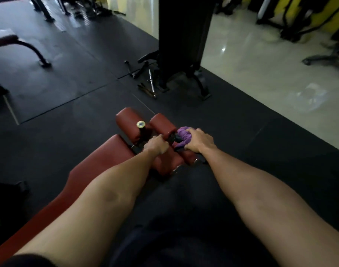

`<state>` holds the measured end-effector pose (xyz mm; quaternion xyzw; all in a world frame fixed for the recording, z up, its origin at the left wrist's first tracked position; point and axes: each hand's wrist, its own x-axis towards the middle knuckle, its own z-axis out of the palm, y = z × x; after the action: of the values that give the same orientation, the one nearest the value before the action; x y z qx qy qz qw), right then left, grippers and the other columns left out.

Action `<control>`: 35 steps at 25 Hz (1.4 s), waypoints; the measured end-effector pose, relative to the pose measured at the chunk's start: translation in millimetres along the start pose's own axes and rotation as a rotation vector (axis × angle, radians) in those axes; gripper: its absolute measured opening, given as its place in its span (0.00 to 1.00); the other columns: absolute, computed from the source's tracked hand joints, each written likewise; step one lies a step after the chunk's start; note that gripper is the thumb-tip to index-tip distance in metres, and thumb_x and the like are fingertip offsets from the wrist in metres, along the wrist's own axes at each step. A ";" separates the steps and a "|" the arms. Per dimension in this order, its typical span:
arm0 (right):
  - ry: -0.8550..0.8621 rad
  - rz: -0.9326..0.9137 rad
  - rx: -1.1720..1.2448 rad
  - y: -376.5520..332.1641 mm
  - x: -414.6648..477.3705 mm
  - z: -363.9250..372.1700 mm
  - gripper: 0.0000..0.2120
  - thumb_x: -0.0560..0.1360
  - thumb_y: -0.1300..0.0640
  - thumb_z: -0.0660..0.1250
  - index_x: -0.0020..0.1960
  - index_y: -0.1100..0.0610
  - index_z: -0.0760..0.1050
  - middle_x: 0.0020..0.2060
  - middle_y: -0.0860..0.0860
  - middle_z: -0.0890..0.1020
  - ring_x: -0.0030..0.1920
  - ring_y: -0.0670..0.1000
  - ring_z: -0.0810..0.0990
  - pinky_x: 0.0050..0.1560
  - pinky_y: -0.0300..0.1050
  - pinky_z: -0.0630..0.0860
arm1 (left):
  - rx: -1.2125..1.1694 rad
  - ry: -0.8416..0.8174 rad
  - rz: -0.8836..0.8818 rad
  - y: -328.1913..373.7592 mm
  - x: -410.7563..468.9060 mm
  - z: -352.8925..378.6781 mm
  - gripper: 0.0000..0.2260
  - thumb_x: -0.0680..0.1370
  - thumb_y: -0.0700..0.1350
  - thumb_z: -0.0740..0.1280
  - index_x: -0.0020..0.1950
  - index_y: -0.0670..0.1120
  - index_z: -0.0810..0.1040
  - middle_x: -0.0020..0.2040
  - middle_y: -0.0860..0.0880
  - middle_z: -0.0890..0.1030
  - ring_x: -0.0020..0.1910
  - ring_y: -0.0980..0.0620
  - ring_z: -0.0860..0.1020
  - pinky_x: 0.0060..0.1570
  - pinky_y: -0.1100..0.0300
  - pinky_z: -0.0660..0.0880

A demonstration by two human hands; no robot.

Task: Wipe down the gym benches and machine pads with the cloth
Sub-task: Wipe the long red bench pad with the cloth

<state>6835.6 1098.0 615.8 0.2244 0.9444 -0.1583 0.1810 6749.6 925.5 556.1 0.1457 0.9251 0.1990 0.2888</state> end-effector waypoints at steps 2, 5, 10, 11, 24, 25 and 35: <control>0.007 0.061 0.022 42.2 3.5 -9.4 0.38 0.71 0.41 0.74 0.77 0.41 0.62 0.70 0.53 0.71 0.66 0.60 0.77 0.63 0.51 0.73 | 0.038 -0.035 0.051 41.9 11.3 15.0 0.23 0.76 0.58 0.59 0.68 0.52 0.75 0.67 0.46 0.77 0.65 0.42 0.76 0.64 0.47 0.74; 0.026 0.133 0.061 92.4 17.5 -25.6 0.37 0.72 0.43 0.74 0.77 0.42 0.62 0.69 0.53 0.71 0.65 0.60 0.77 0.62 0.52 0.74 | 0.056 -0.029 0.097 94.4 47.7 21.5 0.21 0.79 0.55 0.60 0.70 0.50 0.74 0.68 0.43 0.76 0.66 0.40 0.75 0.66 0.46 0.72; 0.107 0.242 0.132 162.1 48.6 -62.7 0.36 0.74 0.45 0.74 0.78 0.43 0.63 0.69 0.53 0.72 0.64 0.59 0.77 0.59 0.52 0.75 | 0.131 -0.072 0.185 175.9 123.6 25.7 0.25 0.79 0.54 0.60 0.75 0.47 0.69 0.73 0.41 0.72 0.70 0.39 0.72 0.70 0.44 0.69; 0.117 0.257 0.145 173.1 53.9 -71.5 0.35 0.74 0.45 0.74 0.77 0.43 0.64 0.69 0.53 0.73 0.63 0.59 0.77 0.59 0.52 0.75 | 0.138 -0.083 0.204 190.9 134.2 27.2 0.26 0.79 0.53 0.60 0.76 0.47 0.68 0.73 0.41 0.71 0.71 0.39 0.71 0.70 0.45 0.68; 0.186 0.138 0.171 335.2 211.2 -179.8 0.35 0.73 0.45 0.74 0.77 0.46 0.66 0.68 0.54 0.74 0.65 0.61 0.76 0.62 0.54 0.76 | 0.163 -0.017 0.139 373.7 260.1 51.9 0.27 0.82 0.54 0.59 0.80 0.49 0.61 0.76 0.43 0.67 0.72 0.40 0.70 0.68 0.45 0.69; 0.181 0.118 0.168 344.4 223.0 -188.6 0.33 0.73 0.46 0.74 0.76 0.46 0.68 0.66 0.54 0.75 0.64 0.61 0.76 0.60 0.54 0.77 | 0.145 -0.012 0.120 386.3 265.1 50.8 0.27 0.82 0.54 0.59 0.80 0.49 0.61 0.76 0.43 0.67 0.72 0.40 0.70 0.68 0.45 0.69; 0.114 -0.195 0.081 326.8 405.3 -273.7 0.30 0.73 0.48 0.74 0.73 0.49 0.70 0.64 0.55 0.76 0.61 0.59 0.79 0.56 0.50 0.76 | 0.057 0.131 -0.139 415.1 379.8 -10.4 0.26 0.82 0.54 0.58 0.79 0.49 0.62 0.75 0.44 0.68 0.72 0.42 0.70 0.68 0.44 0.69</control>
<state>6580.8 1628.1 619.3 0.1470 0.9633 -0.2001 0.1015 6507.3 1433.2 570.7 0.0761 0.9552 0.1610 0.2363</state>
